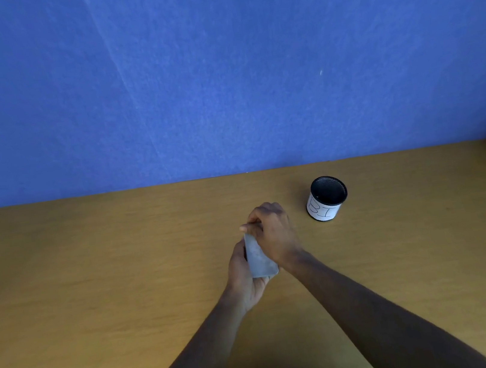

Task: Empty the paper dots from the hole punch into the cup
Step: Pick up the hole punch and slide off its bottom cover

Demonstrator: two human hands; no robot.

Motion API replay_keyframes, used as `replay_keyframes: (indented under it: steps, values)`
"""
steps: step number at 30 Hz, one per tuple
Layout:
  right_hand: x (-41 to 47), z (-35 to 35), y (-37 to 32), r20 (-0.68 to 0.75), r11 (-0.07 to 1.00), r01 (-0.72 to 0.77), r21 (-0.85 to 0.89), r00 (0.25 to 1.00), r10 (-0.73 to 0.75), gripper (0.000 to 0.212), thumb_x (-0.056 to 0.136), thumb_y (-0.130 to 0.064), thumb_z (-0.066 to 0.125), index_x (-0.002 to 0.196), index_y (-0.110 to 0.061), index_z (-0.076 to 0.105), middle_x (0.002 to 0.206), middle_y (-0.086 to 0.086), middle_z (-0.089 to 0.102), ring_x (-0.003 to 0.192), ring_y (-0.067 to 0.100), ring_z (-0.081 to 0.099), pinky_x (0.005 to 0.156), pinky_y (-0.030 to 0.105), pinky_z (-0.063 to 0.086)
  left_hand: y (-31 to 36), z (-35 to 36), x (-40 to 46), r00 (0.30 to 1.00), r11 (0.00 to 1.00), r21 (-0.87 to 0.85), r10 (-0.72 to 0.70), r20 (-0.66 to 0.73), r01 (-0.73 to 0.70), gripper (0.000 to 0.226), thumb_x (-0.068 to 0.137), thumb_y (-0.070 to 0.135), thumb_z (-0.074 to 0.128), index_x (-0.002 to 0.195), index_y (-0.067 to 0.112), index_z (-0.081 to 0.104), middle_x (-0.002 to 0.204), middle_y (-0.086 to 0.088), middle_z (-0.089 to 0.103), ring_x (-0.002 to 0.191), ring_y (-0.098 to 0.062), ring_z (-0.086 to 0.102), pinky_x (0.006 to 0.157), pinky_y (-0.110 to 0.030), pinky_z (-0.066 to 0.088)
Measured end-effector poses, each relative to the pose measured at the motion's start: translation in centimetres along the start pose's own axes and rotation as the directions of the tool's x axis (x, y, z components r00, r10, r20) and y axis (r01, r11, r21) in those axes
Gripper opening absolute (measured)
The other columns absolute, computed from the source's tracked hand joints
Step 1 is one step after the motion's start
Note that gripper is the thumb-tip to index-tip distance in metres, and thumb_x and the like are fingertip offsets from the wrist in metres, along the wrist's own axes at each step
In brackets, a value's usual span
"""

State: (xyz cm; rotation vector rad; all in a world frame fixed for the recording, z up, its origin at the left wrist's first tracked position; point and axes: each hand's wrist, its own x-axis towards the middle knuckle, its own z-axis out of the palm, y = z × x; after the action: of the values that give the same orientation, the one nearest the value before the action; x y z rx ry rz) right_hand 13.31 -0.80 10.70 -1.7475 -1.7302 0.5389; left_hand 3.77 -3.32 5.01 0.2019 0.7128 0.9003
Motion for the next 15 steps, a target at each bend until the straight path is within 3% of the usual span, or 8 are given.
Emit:
replay_keyframes:
  steps: [7,15]
  values:
    - [0.08,-0.40,-0.19,-0.033,1.000,-0.003,0.018,0.999,0.003,0.017,0.086,-0.022,0.069,0.081,-0.007,0.065,0.087,0.006,0.064,0.094,0.020,0.051,0.082,0.037,0.048,0.11,0.62,0.01,1.000,0.999,0.037,0.010,0.028,-0.011,0.042,0.100,0.033,0.034,0.106,0.007,0.066,0.087,-0.009,0.073,0.080,-0.020,0.071,0.063,-0.031,0.057]
    - [-0.01,-0.90,-0.93,-0.085,0.995,0.049,0.082,0.996,-0.042,0.015,0.082,-0.019,0.073,0.079,-0.006,0.068,0.084,0.007,0.067,0.093,0.021,0.054,0.076,0.029,0.046,0.43,0.66,-0.33,1.000,0.999,0.042,0.015,0.023,-0.016,0.040,0.101,0.034,0.034,0.105,0.008,0.063,0.084,-0.009,0.066,0.077,-0.020,0.064,0.062,-0.029,0.054]
